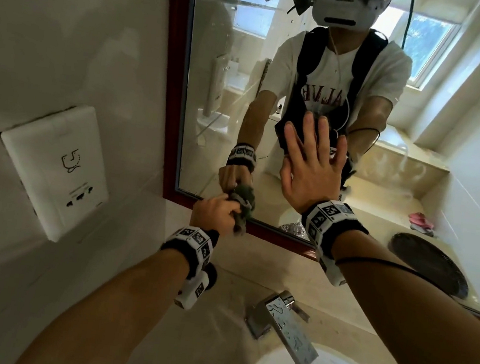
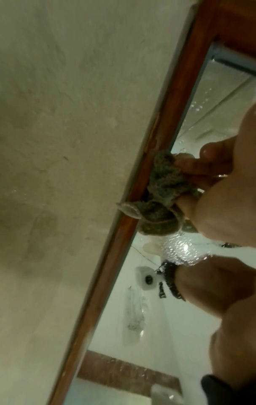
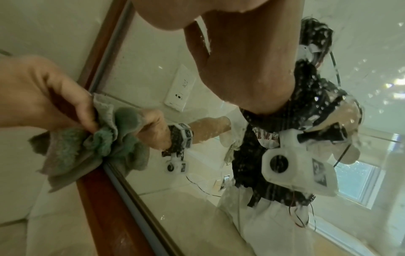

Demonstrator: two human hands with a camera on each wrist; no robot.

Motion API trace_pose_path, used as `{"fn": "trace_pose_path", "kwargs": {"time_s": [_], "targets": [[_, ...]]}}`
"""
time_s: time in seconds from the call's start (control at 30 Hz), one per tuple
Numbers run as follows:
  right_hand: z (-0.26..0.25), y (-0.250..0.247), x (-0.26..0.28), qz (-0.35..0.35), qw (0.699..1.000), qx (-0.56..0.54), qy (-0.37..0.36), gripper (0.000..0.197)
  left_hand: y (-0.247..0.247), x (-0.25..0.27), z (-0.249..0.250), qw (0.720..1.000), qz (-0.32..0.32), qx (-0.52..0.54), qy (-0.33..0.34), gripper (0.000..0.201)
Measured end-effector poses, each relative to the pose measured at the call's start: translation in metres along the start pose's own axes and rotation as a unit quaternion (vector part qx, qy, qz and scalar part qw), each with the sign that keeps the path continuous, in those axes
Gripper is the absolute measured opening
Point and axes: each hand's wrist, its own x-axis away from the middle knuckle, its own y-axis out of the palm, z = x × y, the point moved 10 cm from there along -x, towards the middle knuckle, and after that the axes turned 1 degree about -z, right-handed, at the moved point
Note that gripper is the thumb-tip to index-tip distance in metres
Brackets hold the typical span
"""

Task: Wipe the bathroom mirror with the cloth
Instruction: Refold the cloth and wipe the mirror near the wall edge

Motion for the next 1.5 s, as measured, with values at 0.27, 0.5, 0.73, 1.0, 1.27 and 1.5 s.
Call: {"fn": "trace_pose_path", "kwargs": {"time_s": [0.27,0.5,0.73,1.0,1.27,1.5], "targets": [[-0.001,0.0,0.0,0.006,1.0,0.004,-0.001,0.06,-0.098,-0.043,0.019,0.992,0.12,0.04,0.004,0.022],[-0.002,0.003,0.002,-0.015,1.0,0.009,0.005,0.062,-0.116,-0.054,0.024,0.986,0.163,0.043,0.016,0.026],[-0.004,0.015,0.007,-0.053,0.999,0.007,-0.007,0.078,-0.057,-0.024,0.014,0.997,0.082,0.01,0.01,0.022],[-0.005,0.019,0.009,-0.062,0.998,0.025,-0.022,0.085,-0.003,0.008,-0.01,1.0,0.024,0.02,0.0,0.014],[-0.01,0.018,0.01,-0.068,0.997,0.024,-0.012,0.084,-0.077,-0.026,-0.018,0.997,0.066,0.014,-0.048,0.018],[-0.017,0.025,0.02,-0.055,0.998,0.02,0.007,0.073,-0.144,-0.07,0.001,0.989,0.14,0.011,-0.035,0.023]]}}
